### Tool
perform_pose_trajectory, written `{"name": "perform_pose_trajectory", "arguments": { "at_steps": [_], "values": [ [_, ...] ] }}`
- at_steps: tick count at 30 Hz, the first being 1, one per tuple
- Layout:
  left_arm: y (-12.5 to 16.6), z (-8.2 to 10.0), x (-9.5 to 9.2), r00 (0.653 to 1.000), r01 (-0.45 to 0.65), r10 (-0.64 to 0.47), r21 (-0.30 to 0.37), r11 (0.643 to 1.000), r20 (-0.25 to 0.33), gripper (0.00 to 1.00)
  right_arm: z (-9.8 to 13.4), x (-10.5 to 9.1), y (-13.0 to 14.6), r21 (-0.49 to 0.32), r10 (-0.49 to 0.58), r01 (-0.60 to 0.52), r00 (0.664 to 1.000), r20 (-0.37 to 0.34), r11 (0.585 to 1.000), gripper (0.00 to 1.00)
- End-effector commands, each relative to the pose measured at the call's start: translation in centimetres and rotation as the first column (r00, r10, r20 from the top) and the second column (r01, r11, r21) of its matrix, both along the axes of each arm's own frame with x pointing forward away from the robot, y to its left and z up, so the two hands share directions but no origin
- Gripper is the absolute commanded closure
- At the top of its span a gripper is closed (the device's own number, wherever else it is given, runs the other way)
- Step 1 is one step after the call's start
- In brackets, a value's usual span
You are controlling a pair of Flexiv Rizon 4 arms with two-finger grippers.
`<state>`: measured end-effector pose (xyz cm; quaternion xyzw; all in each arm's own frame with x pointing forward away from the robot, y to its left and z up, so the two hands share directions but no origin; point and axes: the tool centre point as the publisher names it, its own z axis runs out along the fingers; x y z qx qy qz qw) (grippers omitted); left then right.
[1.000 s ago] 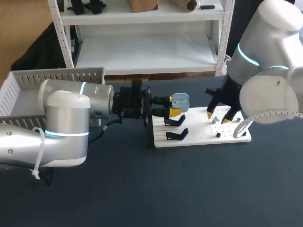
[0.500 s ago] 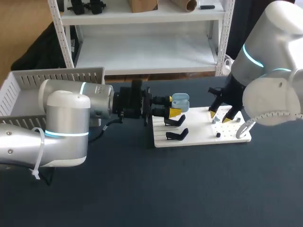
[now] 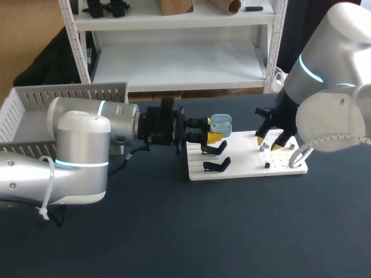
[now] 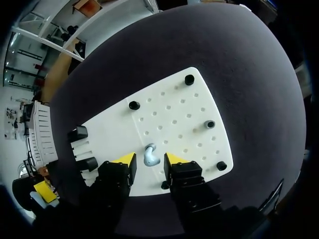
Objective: Pick up each earbud case from the left stands, insert the matching earbuds, close the lid, and place the case in the box.
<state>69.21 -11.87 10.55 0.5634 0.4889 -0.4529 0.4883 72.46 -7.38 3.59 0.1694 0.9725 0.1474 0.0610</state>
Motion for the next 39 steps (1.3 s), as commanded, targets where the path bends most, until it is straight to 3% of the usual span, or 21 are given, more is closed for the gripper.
{"name": "perform_pose_trajectory", "arguments": {
  "at_steps": [1, 21, 24, 27, 39],
  "values": [
    [0.0, 0.0, -0.2, 1.0, -0.006, 0.006, -0.001, 1.0, 0.003, 1.0, -0.2, 0.2, -0.1, 0.006, 0.003, -0.003, 1.0, -0.006, 1.0, 0.65],
    [0.0, 0.0, -0.2, 1.0, -0.006, 0.006, -0.001, 1.0, 0.003, 1.0, -0.3, 0.2, 0.1, 0.021, 0.024, -0.024, 1.0, -0.013, 0.999, 0.75],
    [0.0, 0.0, -0.2, 1.0, -0.006, 0.006, -0.001, 1.0, 0.003, 1.0, -0.4, 0.3, 0.1, 0.021, 0.028, -0.028, 1.0, -0.014, 0.999, 0.8],
    [0.0, 0.0, -0.2, 1.0, -0.006, 0.006, -0.001, 1.0, 0.003, 1.0, -0.4, 0.3, 0.2, 0.02, 0.031, -0.031, 0.999, -0.017, 0.999, 1.0],
    [0.0, 0.0, -0.2, 1.0, -0.006, 0.006, -0.001, 1.0, 0.003, 1.0, 0.8, -0.3, -0.2, 0.029, 0.026, -0.026, 1.0, 0.005, 0.999, 1.0]
  ]
}}
